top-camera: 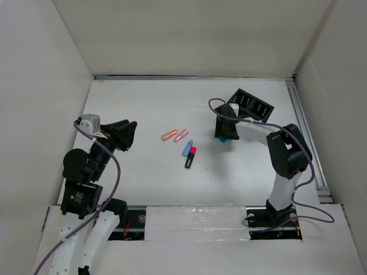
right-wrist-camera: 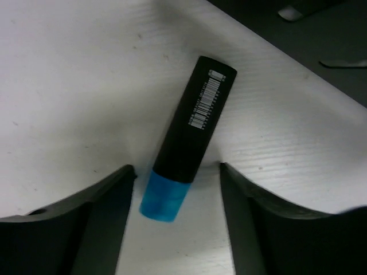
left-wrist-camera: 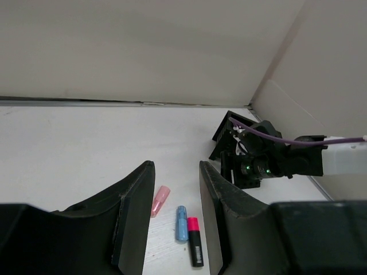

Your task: Organize the desk

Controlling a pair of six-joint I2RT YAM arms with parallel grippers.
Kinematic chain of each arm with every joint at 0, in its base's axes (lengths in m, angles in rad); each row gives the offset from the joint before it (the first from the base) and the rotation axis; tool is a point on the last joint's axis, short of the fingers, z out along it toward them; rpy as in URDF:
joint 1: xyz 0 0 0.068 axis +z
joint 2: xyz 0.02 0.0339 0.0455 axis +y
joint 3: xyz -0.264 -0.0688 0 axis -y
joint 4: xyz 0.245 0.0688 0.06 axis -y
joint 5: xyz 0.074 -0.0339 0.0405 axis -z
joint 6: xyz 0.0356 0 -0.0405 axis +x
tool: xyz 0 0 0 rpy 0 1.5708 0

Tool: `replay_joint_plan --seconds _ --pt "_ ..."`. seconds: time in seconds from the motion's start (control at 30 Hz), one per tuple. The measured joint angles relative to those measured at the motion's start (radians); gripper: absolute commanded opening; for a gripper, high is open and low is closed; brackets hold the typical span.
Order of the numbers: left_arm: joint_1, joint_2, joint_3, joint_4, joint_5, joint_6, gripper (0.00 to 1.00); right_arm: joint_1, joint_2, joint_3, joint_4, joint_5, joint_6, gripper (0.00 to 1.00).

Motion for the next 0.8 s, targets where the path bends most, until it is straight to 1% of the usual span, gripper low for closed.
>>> replay_joint_plan --seconds 0.07,0.1,0.13,0.2,0.3,0.37,0.43,0.47,0.53,0.57,0.67,0.8 --pt "0.000 0.000 0.000 0.000 0.001 0.000 0.33 0.008 0.009 0.010 0.009 0.002 0.008 0.55" --pt "0.000 0.000 0.000 0.000 0.002 0.000 0.33 0.013 0.013 0.011 0.016 0.004 0.018 0.47" --pt "0.000 0.000 0.000 0.001 0.002 0.000 0.33 0.020 0.014 0.011 0.021 0.006 0.024 0.42" --pt "-0.005 0.000 0.000 0.002 0.002 0.000 0.33 0.043 0.013 0.002 0.035 0.013 0.040 0.34" --pt "-0.010 0.000 0.000 0.003 0.003 0.000 0.33 0.108 -0.016 -0.058 0.087 0.036 0.068 0.26" --pt "-0.011 0.000 0.000 0.005 0.003 0.000 0.33 0.165 -0.060 -0.119 0.106 0.040 0.085 0.26" --pt "-0.011 0.000 0.000 0.005 0.006 0.000 0.33 0.222 -0.108 -0.181 0.112 0.042 0.105 0.28" --pt "-0.011 0.000 0.000 0.005 0.006 0.000 0.33 0.251 -0.132 -0.208 0.112 0.043 0.115 0.40" --pt "-0.011 0.001 0.000 0.005 0.007 0.000 0.33 0.292 -0.175 -0.252 0.108 0.042 0.132 0.55" --pt "-0.011 0.003 0.000 0.005 0.007 0.000 0.33 0.304 -0.193 -0.269 0.107 0.037 0.140 0.64" --pt "-0.011 0.006 0.000 0.005 0.007 0.000 0.33 0.316 -0.221 -0.287 0.078 0.023 0.134 0.67" --pt "-0.011 0.013 0.000 0.005 0.007 0.000 0.33 0.300 -0.200 -0.254 0.053 0.021 0.100 0.66"
